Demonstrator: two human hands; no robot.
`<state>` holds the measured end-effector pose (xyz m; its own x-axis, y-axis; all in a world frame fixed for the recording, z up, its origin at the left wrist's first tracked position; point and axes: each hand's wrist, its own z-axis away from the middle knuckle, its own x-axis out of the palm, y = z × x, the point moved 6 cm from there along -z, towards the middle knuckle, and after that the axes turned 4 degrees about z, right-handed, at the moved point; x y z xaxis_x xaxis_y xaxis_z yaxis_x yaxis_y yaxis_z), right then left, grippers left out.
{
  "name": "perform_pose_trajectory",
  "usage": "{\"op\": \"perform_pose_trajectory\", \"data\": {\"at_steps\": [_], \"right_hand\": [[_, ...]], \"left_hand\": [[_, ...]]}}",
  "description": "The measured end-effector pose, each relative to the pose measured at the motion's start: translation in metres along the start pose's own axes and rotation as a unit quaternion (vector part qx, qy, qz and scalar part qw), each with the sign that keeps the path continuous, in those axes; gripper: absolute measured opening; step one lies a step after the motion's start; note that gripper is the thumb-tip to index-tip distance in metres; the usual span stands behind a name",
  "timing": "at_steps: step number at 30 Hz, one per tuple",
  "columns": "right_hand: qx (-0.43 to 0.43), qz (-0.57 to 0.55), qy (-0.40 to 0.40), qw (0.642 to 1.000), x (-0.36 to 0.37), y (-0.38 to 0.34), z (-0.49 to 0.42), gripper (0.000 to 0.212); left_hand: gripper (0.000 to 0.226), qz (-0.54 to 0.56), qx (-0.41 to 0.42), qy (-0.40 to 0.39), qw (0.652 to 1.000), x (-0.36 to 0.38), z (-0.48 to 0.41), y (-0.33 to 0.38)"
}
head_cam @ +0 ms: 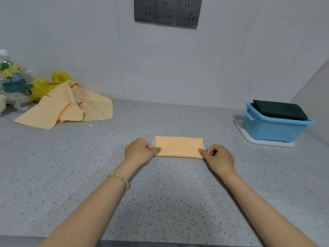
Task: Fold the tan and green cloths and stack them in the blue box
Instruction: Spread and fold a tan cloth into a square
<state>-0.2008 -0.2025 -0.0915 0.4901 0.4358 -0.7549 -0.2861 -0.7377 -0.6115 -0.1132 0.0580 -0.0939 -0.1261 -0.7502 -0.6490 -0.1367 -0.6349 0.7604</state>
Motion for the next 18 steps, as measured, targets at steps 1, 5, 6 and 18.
{"op": "perform_pose_trajectory", "data": {"at_steps": [1, 5, 6, 18], "right_hand": [[-0.020, 0.012, 0.016, 1.000, -0.002, -0.005, 0.001, 0.024], [-0.183, 0.063, 0.019, 0.981, 0.006, -0.048, 0.006, 0.044], [-0.215, 0.071, -0.002, 0.974, 0.013, -0.061, 0.006, 0.046], [-0.238, 0.138, -0.123, 0.954, 0.076, -0.082, 0.005, 0.046]], "left_hand": [[0.035, -0.001, -0.002, -0.007, 1.000, 0.000, 0.000, 0.000], [0.029, 0.003, 0.008, 0.001, 1.000, 0.001, 0.000, 0.000], [0.029, 0.003, 0.010, 0.008, 1.000, 0.000, 0.001, 0.001], [0.059, -0.206, 0.238, 0.024, 0.949, 0.013, 0.001, 0.031]]}}
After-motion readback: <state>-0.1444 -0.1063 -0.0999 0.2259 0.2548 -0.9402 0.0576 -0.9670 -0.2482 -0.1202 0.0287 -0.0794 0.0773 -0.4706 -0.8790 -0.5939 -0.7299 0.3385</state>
